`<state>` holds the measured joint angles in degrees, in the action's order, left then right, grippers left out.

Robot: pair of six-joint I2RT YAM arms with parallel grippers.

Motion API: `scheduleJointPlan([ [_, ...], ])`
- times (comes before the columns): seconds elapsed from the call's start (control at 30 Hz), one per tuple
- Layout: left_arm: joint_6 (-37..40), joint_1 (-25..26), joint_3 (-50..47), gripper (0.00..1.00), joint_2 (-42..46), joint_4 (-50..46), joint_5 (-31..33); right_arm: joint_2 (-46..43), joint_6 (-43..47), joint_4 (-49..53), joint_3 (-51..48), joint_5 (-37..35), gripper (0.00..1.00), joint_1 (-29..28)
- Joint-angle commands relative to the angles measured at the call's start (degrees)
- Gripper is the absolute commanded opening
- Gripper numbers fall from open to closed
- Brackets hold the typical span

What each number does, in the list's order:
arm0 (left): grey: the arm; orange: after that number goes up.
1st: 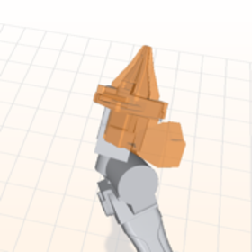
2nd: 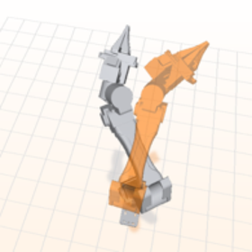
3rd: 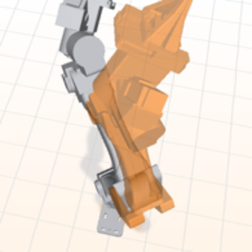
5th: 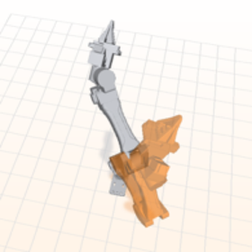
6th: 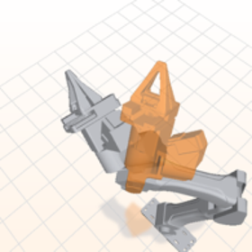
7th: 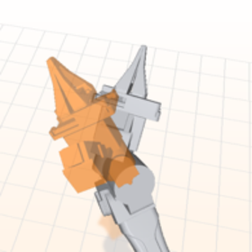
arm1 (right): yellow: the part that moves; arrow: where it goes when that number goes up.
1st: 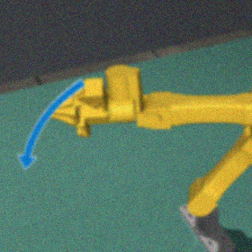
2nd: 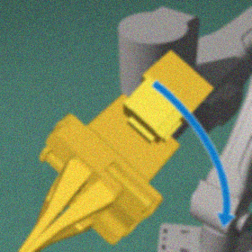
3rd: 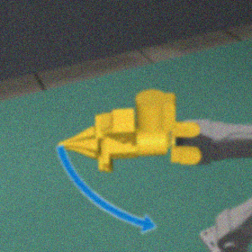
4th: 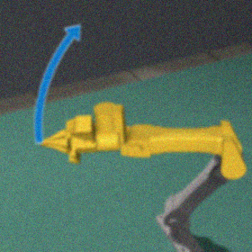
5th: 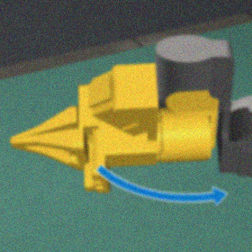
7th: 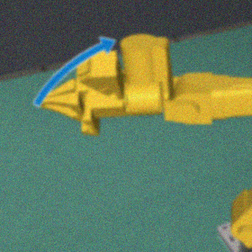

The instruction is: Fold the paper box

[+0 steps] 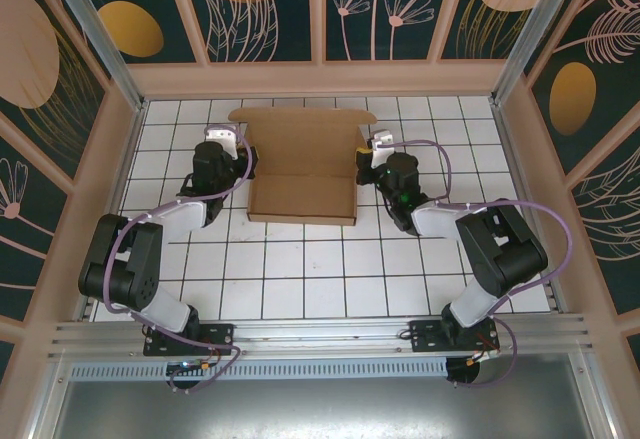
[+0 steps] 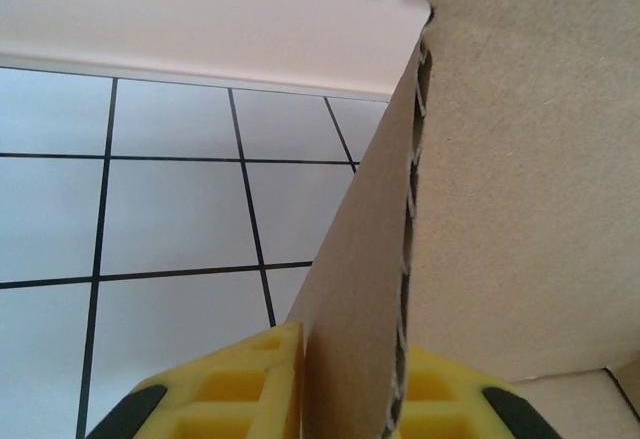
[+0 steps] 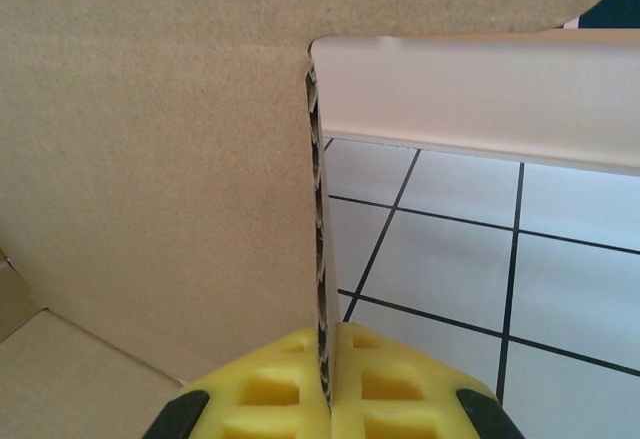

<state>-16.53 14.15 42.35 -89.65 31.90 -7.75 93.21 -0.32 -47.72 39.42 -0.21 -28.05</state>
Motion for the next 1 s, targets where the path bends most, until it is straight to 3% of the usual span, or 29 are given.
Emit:
scheduleJointPlan([
  [0.0, 0.76, 1.22, -0.29, 0.14, -2.18, -4.51, -3.18, -0.46, 0.19, -2.42, -0.67, 5.8, 0.04, -0.77],
  [0.13, -1.15, 1.2, 0.94, 0.0, -2.38, -3.47, -3.3, 0.29, -1.91, -1.38, 0.32, 4.23, 0.01, -1.11],
  [0.37, -11.11, 2.48, -3.32, 0.0, -0.71, 3.59, 0.5, 2.44, -5.16, -1.68, 2.48, -4.33, 0.0, -5.57],
  [0.67, -16.39, 5.86, -5.43, 0.0, 0.26, 5.59, 5.31, 4.73, -13.53, 5.47, 7.86, -12.85, 0.0, -7.93],
  [0.97, -19.15, 7.04, -7.14, 0.0, 1.62, 8.6, 5.32, 5.21, -19.13, -9.34, 2.71, -22.69, 0.03, -14.35],
])
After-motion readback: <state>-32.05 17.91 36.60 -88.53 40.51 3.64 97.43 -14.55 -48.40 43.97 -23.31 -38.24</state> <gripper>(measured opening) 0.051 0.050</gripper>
